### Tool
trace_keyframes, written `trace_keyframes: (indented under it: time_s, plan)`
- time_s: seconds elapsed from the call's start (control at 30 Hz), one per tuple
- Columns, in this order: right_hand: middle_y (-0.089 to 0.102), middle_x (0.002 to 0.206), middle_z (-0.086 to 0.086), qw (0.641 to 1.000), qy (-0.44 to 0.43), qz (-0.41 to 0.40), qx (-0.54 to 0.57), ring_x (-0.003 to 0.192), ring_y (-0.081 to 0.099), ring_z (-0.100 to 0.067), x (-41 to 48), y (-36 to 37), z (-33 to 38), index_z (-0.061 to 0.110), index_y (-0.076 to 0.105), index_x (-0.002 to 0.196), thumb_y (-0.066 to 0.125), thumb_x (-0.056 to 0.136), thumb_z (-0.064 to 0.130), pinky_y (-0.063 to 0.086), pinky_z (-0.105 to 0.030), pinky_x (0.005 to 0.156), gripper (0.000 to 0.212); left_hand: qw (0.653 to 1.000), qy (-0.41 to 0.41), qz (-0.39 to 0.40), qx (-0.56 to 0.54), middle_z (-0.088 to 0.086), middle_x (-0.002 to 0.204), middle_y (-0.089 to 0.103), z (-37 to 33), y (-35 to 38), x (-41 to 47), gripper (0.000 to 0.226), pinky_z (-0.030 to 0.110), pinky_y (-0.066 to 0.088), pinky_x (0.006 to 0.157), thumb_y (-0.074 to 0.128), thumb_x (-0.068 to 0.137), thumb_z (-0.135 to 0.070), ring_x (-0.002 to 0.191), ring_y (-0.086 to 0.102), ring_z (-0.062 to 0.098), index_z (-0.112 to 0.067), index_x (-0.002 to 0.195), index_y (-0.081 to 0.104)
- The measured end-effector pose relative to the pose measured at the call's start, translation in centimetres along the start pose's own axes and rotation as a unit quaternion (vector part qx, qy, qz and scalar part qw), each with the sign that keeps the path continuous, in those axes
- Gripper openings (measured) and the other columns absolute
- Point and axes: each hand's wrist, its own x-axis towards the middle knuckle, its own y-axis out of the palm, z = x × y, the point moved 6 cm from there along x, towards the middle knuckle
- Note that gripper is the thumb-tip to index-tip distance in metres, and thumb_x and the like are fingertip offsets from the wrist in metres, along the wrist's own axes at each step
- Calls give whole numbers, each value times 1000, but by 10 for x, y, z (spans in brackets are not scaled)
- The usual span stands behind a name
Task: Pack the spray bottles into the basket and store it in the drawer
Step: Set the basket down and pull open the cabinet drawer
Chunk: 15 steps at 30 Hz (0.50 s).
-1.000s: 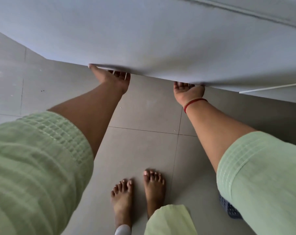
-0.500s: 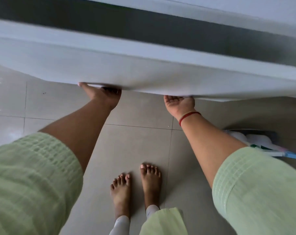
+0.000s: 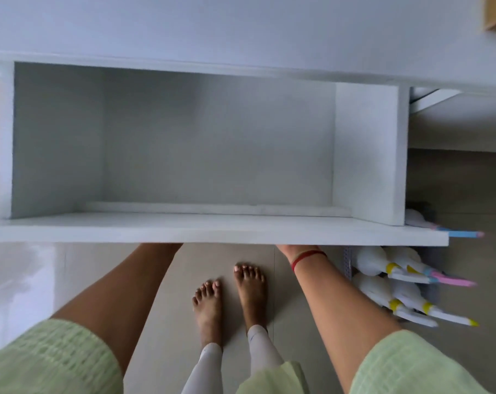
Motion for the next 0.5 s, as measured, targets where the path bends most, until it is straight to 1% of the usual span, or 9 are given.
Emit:
trace_keyframes:
  time_s: [0.03, 0.07, 0.13, 0.17, 0.27, 0.3, 0.33, 0.43, 0.5]
  plan:
    - [75, 81, 20, 992, 53, 81, 77, 77, 68, 11, -2, -11, -4, 37, 78, 92, 72, 78, 47, 53, -10, 67, 18, 1000, 2, -6, 6, 10, 164, 21, -2, -2, -5, 46, 32, 19, 122, 19, 110, -16, 149, 25, 26, -7, 155, 18]
    - [75, 83, 22, 998, 10, 37, 51, 79, 68, 12, -4, -20, -7, 39, 77, 94, 70, 79, 48, 53, -9, 69, 19, 1000, 5, -12, 14, 11, 164, 19, -3, -4, -10, 47, 32, 19, 122, 19, 110, -15, 150, 24, 26, -6, 156, 15]
    - [75, 86, 25, 983, 43, 111, 138, 82, 67, 13, -17, -26, -4, 40, 77, 96, 69, 79, 48, 52, -8, 71, 20, 999, 10, -20, 28, 12, 165, 18, -6, -6, -18, 48, 32, 20, 123, 21, 110, -14, 150, 23, 26, -5, 156, 14]
    - [75, 85, 25, 982, 87, 91, 144, 81, 68, 13, -13, -34, -10, 40, 77, 94, 71, 78, 48, 53, -8, 71, 19, 999, 14, -21, 37, 12, 165, 18, -8, -8, -20, 48, 32, 20, 123, 21, 109, -13, 150, 23, 27, -5, 156, 14]
    - [75, 80, 24, 970, 73, 95, 209, 77, 68, 13, -21, -34, -11, 38, 79, 86, 77, 71, 49, 53, -8, 68, 19, 998, 20, -15, 53, 11, 165, 16, -12, -13, -28, 48, 32, 19, 123, 20, 109, -13, 150, 23, 26, -6, 156, 13]
    - [75, 80, 24, 965, 68, 68, 244, 76, 68, 12, -13, -42, -16, 38, 79, 84, 79, 68, 50, 53, -8, 67, 20, 998, 23, -14, 62, 10, 165, 16, -13, -15, -31, 48, 32, 19, 123, 20, 110, -13, 150, 22, 26, -6, 156, 13]
    - [75, 82, 23, 965, 40, 73, 249, 78, 69, 11, -11, -48, -16, 35, 80, 85, 79, 67, 50, 52, -7, 68, 23, 997, 26, -14, 67, 10, 165, 16, -14, -17, -34, 48, 32, 19, 123, 20, 110, -13, 150, 22, 26, -5, 156, 13]
    - [74, 109, 13, 920, 94, 117, 363, 101, 67, 6, -15, -59, -18, 13, 77, 103, 74, 76, 49, 46, 0, 83, 45, 997, 31, -15, 76, 12, 165, 15, -16, -21, -42, 48, 32, 19, 123, 21, 109, -11, 151, 22, 26, -4, 156, 10]
    - [74, 88, 27, 947, 83, 81, 299, 86, 67, 15, -26, -67, -16, 33, 80, 83, 77, 67, 57, 49, -1, 75, 29, 996, 31, -17, 85, 14, 165, 14, -16, -23, -45, 49, 33, 19, 124, 21, 109, -10, 151, 21, 27, -3, 156, 9]
